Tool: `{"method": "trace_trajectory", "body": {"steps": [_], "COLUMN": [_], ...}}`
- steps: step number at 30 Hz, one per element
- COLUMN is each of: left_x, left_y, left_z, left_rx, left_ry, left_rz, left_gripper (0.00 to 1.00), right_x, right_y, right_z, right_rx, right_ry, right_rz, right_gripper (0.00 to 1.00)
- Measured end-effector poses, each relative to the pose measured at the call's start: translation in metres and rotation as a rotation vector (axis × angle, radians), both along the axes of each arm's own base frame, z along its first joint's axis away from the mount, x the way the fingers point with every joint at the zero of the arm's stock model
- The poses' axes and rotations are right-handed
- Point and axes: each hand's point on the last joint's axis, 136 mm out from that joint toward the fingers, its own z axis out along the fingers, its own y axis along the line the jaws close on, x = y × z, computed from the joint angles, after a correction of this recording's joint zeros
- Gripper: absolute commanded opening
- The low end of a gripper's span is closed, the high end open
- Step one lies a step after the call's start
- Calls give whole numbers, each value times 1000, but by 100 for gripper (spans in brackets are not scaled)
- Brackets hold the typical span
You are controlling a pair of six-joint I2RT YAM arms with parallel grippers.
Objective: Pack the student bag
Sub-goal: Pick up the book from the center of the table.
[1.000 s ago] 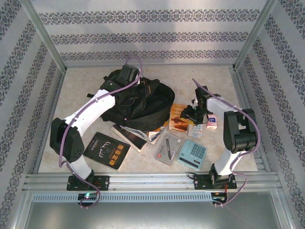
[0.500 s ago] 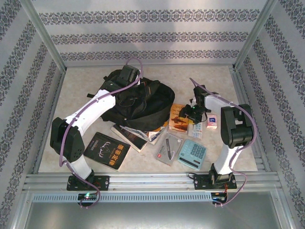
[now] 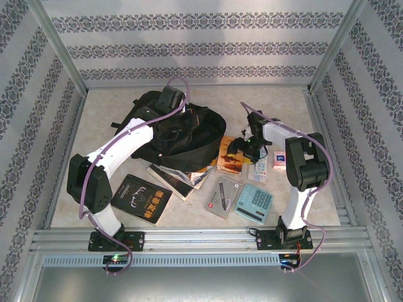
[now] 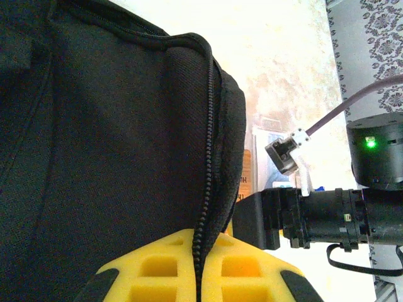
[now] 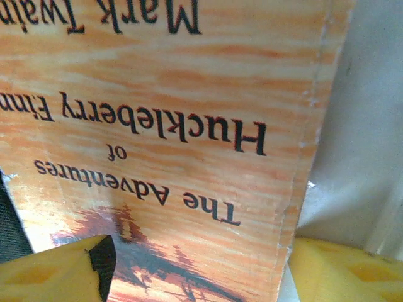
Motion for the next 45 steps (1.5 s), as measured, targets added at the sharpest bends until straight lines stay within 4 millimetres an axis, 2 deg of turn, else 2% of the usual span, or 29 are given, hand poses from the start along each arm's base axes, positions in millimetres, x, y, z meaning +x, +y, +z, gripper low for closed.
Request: {"method": "trace_trajectory", "body": {"steps": [7,10,12,16,19,22,30,37,41,45], "left_x": [-3,-3,-3,-2,-1,0,1,0,0,-1], "left_y": [-2,-4,-4,-3,-2,-2,2,6,6,7], "left_z": [-10,-13,-16,-19,-21,-21,-25,-32,-33,-34], "left_rx": [-15,-20,-18,-14,-13,-13,1,13,13,15], "left_ry": [32,44,49,56,59,58,60,72,72,76], "left_rz": [-2,-3,-2,0,4,5,17,28,28,29], "left_gripper": [0,0,0,0,0,0,0,0,0,0], "right_x": [5,11,17,28,29,27,29,28,32,38], "right_y": [2,13,20,30,35,40,58,85,91,95], "right_z": [9,15,25,56,78,90,84,97,104,99], "right_rx": [136,229,286,387,453,511,600,643,664,654], "right_ry": [-17,-38,-56,-127,-181,-207,-202,-251,-278,-274], "right_rz": [-117,-160,-178,-193,-195,-196,-204,-144,-135,-131], "right_gripper": [72,70,68,67,66,66,69,69,70,68]}}
